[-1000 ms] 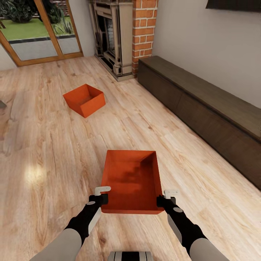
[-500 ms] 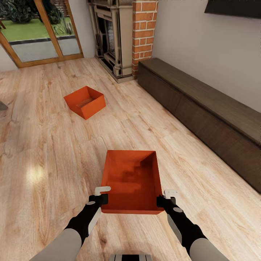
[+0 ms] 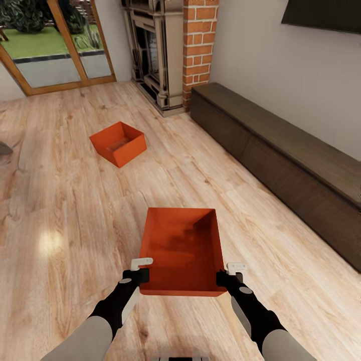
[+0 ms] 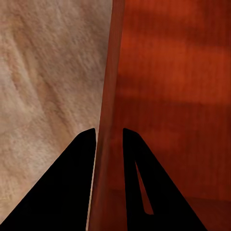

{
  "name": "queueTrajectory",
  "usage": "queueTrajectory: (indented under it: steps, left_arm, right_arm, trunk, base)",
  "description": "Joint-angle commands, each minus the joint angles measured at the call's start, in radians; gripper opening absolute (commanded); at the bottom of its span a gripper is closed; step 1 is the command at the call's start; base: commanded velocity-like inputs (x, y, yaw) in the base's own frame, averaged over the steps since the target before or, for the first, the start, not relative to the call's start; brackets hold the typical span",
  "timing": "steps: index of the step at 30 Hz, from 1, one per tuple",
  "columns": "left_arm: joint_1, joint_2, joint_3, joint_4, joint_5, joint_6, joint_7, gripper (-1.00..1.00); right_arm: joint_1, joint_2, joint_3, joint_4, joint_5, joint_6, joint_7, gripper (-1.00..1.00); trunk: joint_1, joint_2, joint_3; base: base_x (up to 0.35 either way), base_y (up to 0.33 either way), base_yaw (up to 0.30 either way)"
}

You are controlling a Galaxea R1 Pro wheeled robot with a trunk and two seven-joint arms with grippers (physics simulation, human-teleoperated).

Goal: Move the two storage containers from the living room to the garage. In the garage, place one container on the floor and stack the other container on top of it (either order is fine).

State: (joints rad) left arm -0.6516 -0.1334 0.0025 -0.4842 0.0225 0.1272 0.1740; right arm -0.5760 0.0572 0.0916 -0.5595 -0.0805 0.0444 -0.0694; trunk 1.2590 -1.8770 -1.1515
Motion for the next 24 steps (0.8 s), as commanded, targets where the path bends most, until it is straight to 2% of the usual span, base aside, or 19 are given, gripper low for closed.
queueTrajectory:
  steps: [1,24]
  left_arm:
    - [0.0,0.001,0.011,-0.005,-0.018,0.008,0.018,-1.0]
    - [0.0,0.001,0.012,-0.005,-0.018,0.008,0.018,-1.0]
  right_arm:
    - [0.0,-0.002,-0.001,0.0,-0.004,0.005,-0.012,-1.0]
    - [0.0,-0.002,-0.003,0.0,-0.004,0.003,-0.007,-1.0]
  trunk:
    - [-0.004,0.007,0.003]
    - [-0.092,0.168,0.075]
  base:
    - [0.0,0.0,0.0]
    - [0.0,0.0,0.0]
